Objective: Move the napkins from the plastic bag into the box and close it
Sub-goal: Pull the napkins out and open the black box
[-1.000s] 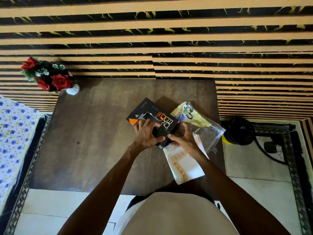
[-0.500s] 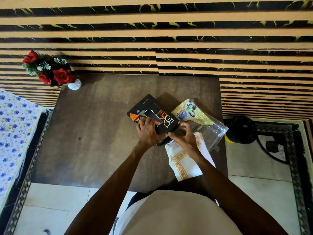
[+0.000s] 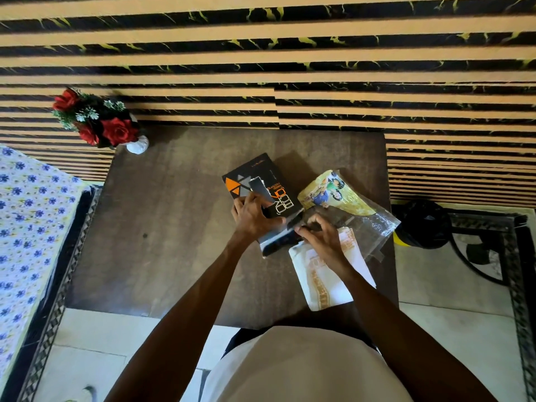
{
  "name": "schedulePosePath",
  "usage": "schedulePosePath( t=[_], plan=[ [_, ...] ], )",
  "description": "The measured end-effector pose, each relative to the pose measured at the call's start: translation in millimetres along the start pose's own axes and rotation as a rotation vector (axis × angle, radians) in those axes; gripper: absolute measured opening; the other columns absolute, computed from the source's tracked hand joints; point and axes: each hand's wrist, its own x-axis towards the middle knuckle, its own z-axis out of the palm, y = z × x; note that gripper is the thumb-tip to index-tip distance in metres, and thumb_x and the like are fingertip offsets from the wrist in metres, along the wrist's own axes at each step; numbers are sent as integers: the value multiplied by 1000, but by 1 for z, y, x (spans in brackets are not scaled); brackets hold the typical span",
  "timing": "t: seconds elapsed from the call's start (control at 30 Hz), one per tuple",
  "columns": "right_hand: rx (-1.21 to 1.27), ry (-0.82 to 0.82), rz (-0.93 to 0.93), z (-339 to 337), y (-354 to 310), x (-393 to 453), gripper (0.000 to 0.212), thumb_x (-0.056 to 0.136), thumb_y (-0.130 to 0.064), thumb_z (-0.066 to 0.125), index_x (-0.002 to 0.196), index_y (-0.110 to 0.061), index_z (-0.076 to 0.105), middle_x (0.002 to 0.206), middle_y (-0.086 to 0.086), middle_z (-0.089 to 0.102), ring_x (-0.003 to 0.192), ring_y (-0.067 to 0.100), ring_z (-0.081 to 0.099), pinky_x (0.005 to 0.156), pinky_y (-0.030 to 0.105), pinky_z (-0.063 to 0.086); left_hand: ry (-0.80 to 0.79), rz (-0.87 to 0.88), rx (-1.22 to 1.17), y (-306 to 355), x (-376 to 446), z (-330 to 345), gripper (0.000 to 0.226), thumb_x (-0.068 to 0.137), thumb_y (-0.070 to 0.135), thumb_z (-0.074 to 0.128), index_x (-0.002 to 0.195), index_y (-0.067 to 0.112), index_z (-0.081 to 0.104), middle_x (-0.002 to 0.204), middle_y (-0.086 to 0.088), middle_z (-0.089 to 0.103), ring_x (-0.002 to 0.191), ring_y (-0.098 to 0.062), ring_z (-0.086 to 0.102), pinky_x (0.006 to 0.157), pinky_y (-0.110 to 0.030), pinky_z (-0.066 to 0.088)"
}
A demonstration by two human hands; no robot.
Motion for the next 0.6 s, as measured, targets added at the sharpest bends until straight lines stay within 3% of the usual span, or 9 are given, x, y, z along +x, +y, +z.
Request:
schedulePosePath(
  t=[0.03, 0.1, 0.23, 0.4, 0.53, 0.6],
  plan=[
    [-31, 1, -31, -2, 6, -1, 22, 79, -26, 74, 85, -10, 61, 88, 8, 63, 87, 24, 62, 78, 38, 54, 33, -28, -8, -2, 3, -3, 46, 69, 52, 76, 104, 24, 65, 124, 1, 50, 118, -26, 34, 101, -38, 26],
    [-42, -7, -51, -5, 18, 0, 10, 77, -16, 70, 80, -13, 61, 89, 10, 65, 90, 25, 62, 80, 39, 50, 73, -67, -1, -7, 10, -10, 49, 70, 54, 74, 107, 24, 65, 126, -1, 50, 119, -27, 34, 100, -37, 26],
    [-9, -26, -50, -6, 25, 0, 38, 75, 11, 67, 107, -9, 61, 121, 11, 63, 115, 24, 60, 91, 27, 51, 59, -89, 56, -10, 15, -19, 63, 66, 55, 78, 116, 22, 58, 131, -4, 46, 124, -28, 32, 103, -40, 24],
    [-43, 74, -84, 3, 35, 3, 46, 73, 4, 73, 115, -8, 59, 126, 11, 61, 116, 22, 56, 96, 32, 51, 71, -46, 125, -4, 13, -17, 67, 68, 35, 80, 126, 19, 52, 136, -9, 41, 126, -31, 31, 107, -45, 26],
    [-53, 106, -59, 7, 33, 4, 37, 81, 14, 55, 109, -7, 68, 119, 4, 63, 108, 14, 61, 87, 23, 52, 122, 38, 164, 0, 4, -8, 59, 72, 25, 74, 126, 19, 52, 135, -10, 42, 127, -32, 33, 106, -45, 28],
    [-12, 98, -3, 7, 37, 10, 35, 88, 10, 49, 111, -8, 70, 117, 3, 64, 103, 11, 62, 91, 33, 56, 158, 60, 195, -3, -5, 1, 62, 69, 21, 71, 127, 27, 50, 139, -10, 38, 129, -33, 32, 107, -47, 26]
  ],
)
